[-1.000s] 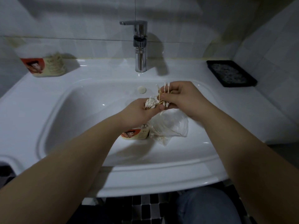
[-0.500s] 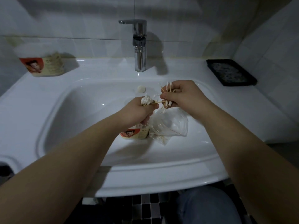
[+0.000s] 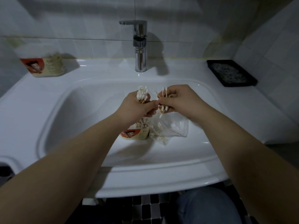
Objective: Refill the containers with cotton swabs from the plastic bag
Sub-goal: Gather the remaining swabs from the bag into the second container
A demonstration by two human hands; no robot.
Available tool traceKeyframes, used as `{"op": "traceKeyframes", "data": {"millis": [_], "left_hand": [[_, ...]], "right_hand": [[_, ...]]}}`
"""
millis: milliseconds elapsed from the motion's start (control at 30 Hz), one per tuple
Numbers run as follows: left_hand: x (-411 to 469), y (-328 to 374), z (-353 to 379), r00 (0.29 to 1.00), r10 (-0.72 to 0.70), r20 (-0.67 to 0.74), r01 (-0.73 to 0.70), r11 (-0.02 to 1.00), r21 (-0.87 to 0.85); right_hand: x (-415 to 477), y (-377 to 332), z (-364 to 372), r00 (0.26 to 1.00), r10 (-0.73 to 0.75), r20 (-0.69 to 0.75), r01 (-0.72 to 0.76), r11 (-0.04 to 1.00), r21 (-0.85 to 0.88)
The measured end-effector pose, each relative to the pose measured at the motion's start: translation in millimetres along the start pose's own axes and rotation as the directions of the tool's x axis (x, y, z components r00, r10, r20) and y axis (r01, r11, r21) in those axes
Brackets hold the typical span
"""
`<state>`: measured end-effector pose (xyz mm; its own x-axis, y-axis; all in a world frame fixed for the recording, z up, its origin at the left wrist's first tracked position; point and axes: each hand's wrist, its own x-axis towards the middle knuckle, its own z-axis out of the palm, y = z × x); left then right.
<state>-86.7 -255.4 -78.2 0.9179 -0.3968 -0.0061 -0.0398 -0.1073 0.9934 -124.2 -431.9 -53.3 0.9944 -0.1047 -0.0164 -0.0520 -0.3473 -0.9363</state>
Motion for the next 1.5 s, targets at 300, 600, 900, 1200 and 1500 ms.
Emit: {"op": "traceKeyframes", "data": {"millis": [300, 600, 900, 1200, 1500], "left_hand": [[1.8, -1.3, -5.9, 0.999, -0.026, 0.034, 0.02, 0.985, 0.174], [0.0, -8.3, -0.1, 0.983, -0.034, 0.179, -0.02, 0.957, 0.289], [4.1, -4.8, -2.7, 0.997, -0.057, -0.048, 0.063, 0.989, 0.133], [-1.1, -3.2, 3.7, 0.997, -0.049, -0.053, 0.049, 0.999, -0.005], [3.3, 0.3, 8.8, 0.989, -0.067, -0.13, 0.049, 0.989, -0.137]], "right_hand": [[1.3, -1.1, -8.8, 0.999, 0.015, -0.05, -0.011, 0.997, 0.08], [1.3, -2.2, 0.0, 0.995, -0.048, -0.092, 0.059, 0.991, 0.117], [-0.1, -1.1, -2.1, 0.998, -0.018, -0.062, 0.028, 0.985, 0.168], [-7.1, -3.3, 10.1, 0.998, -0.053, 0.038, 0.055, 0.997, -0.063], [-6.9, -2.9, 13.3, 0.992, -0.037, 0.124, 0.055, 0.988, -0.145]]}}
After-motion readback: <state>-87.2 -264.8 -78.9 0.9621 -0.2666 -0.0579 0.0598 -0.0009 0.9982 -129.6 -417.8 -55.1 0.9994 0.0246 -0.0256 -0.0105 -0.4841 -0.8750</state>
